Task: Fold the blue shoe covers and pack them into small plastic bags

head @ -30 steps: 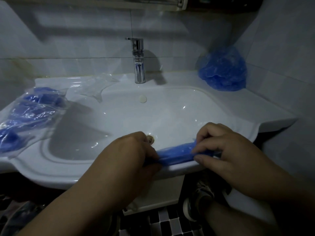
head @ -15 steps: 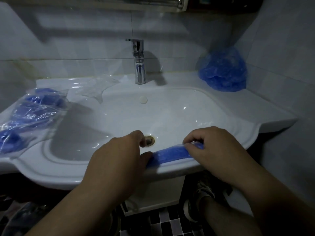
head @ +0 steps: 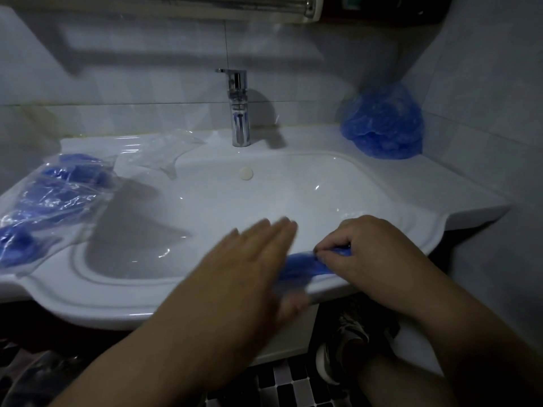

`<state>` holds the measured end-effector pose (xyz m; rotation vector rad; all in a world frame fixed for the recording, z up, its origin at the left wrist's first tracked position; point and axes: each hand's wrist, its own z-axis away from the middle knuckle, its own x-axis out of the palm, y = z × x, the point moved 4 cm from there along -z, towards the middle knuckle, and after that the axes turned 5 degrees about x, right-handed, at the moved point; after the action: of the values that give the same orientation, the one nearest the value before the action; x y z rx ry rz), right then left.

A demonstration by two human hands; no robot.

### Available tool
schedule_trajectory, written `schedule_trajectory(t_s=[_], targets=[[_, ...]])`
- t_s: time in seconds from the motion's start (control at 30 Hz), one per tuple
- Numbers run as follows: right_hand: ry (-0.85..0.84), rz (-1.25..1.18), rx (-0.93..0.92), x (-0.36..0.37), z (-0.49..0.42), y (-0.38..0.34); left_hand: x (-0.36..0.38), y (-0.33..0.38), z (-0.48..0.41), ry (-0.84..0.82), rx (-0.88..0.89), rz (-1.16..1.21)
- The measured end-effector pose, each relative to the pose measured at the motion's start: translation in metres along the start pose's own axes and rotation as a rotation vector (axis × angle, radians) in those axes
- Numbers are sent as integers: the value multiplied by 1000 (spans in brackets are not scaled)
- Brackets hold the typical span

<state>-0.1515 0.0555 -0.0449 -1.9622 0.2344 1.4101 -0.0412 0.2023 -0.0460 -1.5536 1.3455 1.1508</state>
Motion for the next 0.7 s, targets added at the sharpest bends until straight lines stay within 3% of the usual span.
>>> schedule_trajectory(t_s=[0.13,0.3,0.4,0.43,0.53,0.57,0.7], targets=[[-7,54,-1,1,-1,2,23,7,5,-302,89,50],[-1,177,159,-2,-6,18,24,5,6,-302,136,88],[166,334,26,-7,7,1,23,8,6,-306,118,101],[135,286,-46,-6,14,-10,24,7,7,-301,119,99],[-272,132,-191,14,36,-42,21,8,7,-224,192,95],[-328,161,-209,20,41,-43,23,6,8,-233,182,136],[-262,235,-202,25,47,-28,25,5,9,-231,153,142]])
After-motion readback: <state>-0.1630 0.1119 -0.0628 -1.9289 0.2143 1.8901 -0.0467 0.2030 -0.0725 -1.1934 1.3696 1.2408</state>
